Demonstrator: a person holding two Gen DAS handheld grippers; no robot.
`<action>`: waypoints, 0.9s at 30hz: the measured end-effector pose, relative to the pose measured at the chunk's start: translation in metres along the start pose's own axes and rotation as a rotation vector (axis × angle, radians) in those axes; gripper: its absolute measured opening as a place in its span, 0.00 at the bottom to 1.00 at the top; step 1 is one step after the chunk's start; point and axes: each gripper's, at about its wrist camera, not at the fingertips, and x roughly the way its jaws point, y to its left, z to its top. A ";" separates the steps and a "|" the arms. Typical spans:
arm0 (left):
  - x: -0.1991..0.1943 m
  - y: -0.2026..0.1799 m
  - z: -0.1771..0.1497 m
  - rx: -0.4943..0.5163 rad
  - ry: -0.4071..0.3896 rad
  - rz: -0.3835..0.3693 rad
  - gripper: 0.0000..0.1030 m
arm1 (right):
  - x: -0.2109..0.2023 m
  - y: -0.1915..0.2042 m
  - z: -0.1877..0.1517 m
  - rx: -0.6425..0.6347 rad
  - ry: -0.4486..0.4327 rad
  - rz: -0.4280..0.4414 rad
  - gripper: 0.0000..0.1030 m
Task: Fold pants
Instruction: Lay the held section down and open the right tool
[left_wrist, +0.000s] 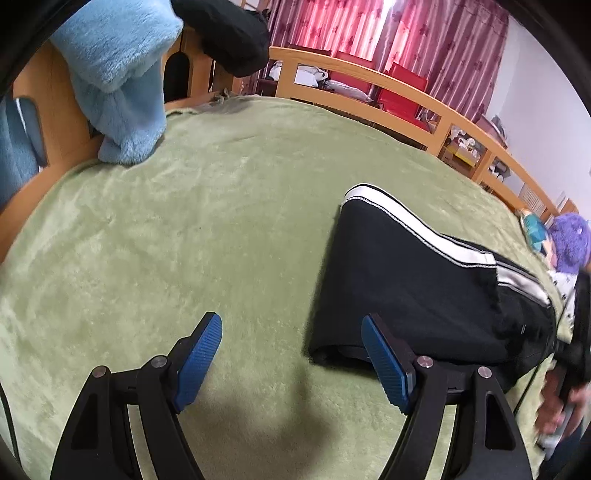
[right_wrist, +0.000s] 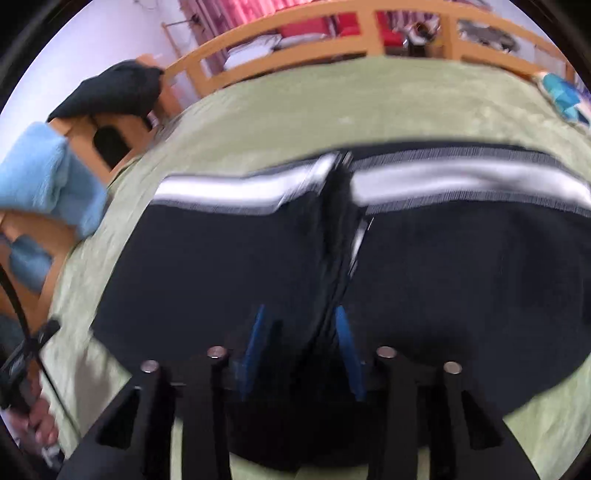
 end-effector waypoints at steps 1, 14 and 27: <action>-0.002 0.001 0.000 -0.012 0.000 -0.012 0.74 | -0.002 0.003 -0.008 0.000 0.004 0.015 0.39; -0.001 0.000 0.000 -0.016 0.006 -0.022 0.74 | -0.055 0.033 0.003 -0.032 -0.089 -0.007 0.15; 0.001 -0.001 0.000 -0.028 0.022 -0.035 0.74 | -0.054 0.017 -0.033 -0.058 -0.121 -0.065 0.33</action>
